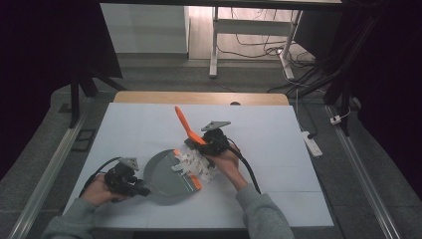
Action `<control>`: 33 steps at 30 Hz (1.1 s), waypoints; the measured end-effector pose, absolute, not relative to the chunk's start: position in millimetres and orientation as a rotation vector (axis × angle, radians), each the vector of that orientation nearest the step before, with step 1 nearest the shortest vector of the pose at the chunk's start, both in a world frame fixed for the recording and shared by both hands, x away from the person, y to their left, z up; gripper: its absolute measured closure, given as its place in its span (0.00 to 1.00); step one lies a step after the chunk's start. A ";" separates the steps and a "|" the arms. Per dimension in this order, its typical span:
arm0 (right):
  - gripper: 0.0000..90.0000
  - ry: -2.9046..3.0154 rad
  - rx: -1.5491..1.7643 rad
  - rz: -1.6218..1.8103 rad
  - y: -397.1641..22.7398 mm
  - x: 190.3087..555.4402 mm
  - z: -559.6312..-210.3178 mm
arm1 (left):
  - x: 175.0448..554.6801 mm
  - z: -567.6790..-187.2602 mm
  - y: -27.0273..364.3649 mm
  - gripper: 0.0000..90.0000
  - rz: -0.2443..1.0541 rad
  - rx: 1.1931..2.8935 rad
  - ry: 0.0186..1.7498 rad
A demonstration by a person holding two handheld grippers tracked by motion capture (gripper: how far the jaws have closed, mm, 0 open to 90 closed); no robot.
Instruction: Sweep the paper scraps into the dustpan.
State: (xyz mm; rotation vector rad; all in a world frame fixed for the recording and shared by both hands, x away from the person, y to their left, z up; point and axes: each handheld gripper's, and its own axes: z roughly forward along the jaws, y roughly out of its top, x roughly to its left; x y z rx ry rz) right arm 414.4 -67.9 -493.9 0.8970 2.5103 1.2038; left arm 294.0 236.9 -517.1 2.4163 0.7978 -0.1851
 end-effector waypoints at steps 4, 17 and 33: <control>0.78 2.522 0.872 1.207 -62.9 410.5 -495.1 | 294.0 -517.1 236.8 0.68 -0.185 2.416 0.798; 0.78 2.550 0.825 1.216 -50.5 401.4 -495.7 | 294.2 -517.0 236.3 0.68 -0.185 2.415 0.801; 0.78 2.608 0.724 1.263 -27.1 383.5 -489.9 | 294.2 -517.2 236.4 0.68 -0.185 2.414 0.800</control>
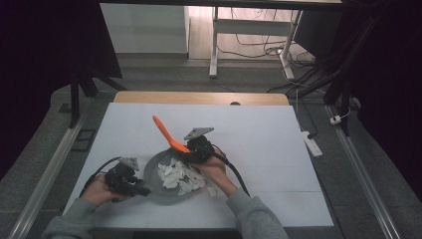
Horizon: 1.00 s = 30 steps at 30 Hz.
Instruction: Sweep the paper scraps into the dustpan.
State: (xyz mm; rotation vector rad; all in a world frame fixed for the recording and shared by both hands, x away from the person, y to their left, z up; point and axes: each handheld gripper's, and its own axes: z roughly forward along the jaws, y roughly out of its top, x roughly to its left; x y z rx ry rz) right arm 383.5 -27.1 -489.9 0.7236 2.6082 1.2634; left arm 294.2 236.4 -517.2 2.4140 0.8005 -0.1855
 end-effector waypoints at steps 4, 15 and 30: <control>0.78 2.595 0.707 1.283 -27.4 381.6 -485.5 | 294.1 -517.2 236.4 0.68 -0.185 2.414 0.801; 0.78 2.496 0.763 1.316 -59.6 386.8 -464.6 | 292.6 -516.7 237.5 0.68 -0.183 2.418 0.797; 0.78 2.397 0.908 1.262 -127.9 375.9 -458.5 | 285.9 -516.6 237.6 0.68 -0.191 2.423 0.765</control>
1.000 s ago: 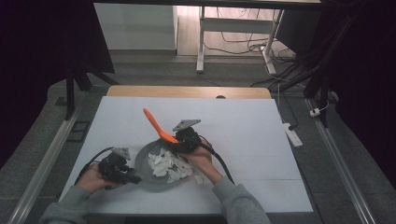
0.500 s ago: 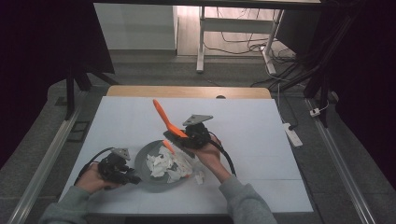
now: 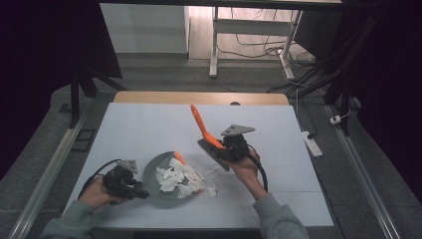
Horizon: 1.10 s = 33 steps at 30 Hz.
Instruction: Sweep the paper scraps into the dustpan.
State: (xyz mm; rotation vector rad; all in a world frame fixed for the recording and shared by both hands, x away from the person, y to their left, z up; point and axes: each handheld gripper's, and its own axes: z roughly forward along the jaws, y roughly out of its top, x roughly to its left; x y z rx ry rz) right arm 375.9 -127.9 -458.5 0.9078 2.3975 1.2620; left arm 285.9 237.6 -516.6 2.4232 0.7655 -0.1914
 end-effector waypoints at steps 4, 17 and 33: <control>0.78 2.368 0.947 1.235 -143.8 373.4 -460.8 | 284.1 -516.1 237.3 0.68 -0.193 2.427 0.759; 0.78 2.357 1.024 1.145 -162.2 376.2 -474.8 | 276.3 -515.6 233.6 0.68 -0.209 2.441 0.727; 0.78 2.406 1.049 1.096 -145.0 377.2 -489.9 | 271.2 -512.5 223.9 0.68 -0.219 2.459 0.706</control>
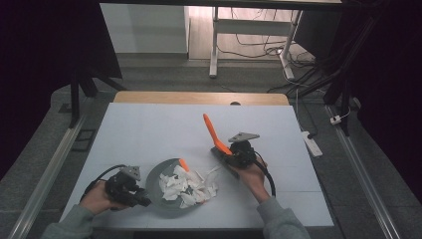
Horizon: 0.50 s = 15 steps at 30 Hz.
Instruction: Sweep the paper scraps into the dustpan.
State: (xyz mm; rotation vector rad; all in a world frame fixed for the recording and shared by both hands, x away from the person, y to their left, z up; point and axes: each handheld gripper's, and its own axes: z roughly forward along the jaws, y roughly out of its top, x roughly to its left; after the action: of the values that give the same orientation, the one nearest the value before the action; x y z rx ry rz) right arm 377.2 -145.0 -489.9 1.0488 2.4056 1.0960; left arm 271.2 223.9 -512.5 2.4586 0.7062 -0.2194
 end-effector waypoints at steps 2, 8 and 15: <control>0.78 2.408 1.043 1.095 -142.8 376.0 -490.1 | 270.7 -512.1 222.3 0.68 -0.218 2.458 0.715; 0.78 2.421 1.039 1.101 -135.3 371.0 -491.5 | 269.9 -511.8 219.2 0.68 -0.219 2.460 0.716; 0.78 2.454 1.005 1.105 -122.3 364.2 -492.2 | 269.6 -512.4 218.1 0.68 -0.223 2.453 0.722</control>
State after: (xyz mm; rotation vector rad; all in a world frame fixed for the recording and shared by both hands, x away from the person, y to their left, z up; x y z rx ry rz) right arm 364.2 -122.3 -492.2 1.0052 2.4544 1.1052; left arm 269.6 218.1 -512.4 2.4531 0.7220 -0.2229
